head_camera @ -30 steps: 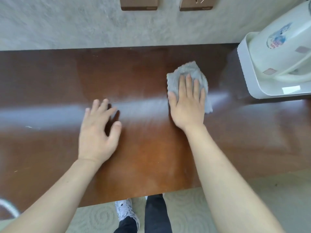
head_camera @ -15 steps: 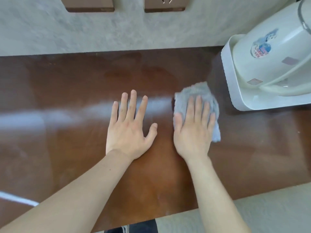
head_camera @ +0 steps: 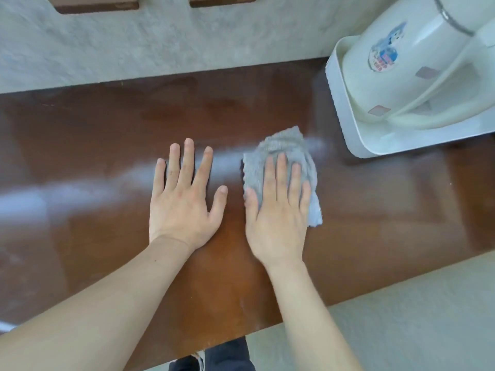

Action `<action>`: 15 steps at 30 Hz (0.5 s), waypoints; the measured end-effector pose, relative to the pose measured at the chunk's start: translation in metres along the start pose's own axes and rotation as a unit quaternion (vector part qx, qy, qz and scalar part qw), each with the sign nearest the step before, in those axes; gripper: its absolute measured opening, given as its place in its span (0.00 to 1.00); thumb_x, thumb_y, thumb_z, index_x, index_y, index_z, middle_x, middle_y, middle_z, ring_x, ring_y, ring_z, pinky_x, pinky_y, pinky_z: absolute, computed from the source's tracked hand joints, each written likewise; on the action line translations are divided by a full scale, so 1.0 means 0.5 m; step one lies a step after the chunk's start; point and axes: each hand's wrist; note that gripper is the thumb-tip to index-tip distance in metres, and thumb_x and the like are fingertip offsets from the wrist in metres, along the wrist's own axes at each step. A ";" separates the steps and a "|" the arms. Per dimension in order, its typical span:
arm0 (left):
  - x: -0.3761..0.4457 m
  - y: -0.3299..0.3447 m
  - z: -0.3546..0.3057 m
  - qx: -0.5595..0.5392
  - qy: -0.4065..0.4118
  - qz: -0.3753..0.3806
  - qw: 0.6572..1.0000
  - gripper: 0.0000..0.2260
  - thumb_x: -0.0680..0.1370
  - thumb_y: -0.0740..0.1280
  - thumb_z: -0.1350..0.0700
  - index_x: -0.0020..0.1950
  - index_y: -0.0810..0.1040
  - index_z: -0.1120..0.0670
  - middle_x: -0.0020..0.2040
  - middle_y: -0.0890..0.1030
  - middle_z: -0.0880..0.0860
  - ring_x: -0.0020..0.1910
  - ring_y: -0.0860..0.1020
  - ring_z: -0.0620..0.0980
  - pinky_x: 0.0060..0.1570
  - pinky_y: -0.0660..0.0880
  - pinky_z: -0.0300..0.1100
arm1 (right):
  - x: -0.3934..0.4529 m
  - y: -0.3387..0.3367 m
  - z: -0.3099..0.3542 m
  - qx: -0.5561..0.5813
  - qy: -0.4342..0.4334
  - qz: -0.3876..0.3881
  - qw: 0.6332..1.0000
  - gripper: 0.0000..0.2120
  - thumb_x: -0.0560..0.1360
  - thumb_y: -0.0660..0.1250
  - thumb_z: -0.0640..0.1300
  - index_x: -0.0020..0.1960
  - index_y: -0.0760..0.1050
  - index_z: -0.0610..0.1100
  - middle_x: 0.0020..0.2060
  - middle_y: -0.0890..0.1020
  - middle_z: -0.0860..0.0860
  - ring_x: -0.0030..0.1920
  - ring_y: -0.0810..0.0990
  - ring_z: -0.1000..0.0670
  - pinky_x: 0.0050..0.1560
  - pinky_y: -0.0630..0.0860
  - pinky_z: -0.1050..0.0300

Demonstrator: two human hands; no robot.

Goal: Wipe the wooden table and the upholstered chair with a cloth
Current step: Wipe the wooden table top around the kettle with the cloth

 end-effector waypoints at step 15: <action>0.003 0.006 0.001 0.014 0.006 -0.003 1.000 0.38 0.80 0.43 0.31 0.84 0.53 0.51 0.83 0.51 0.57 0.82 0.47 0.58 0.79 0.48 0.58 | 0.266 -0.039 -0.096 -0.002 0.041 -0.004 0.999 0.29 0.84 0.45 0.57 0.81 0.46 0.47 0.81 0.48 0.50 0.80 0.44 0.47 0.78 0.45 0.44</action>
Point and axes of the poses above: each hand's wrist, its own x-axis towards the middle knuckle, its own y-axis out of the palm, z = x × y
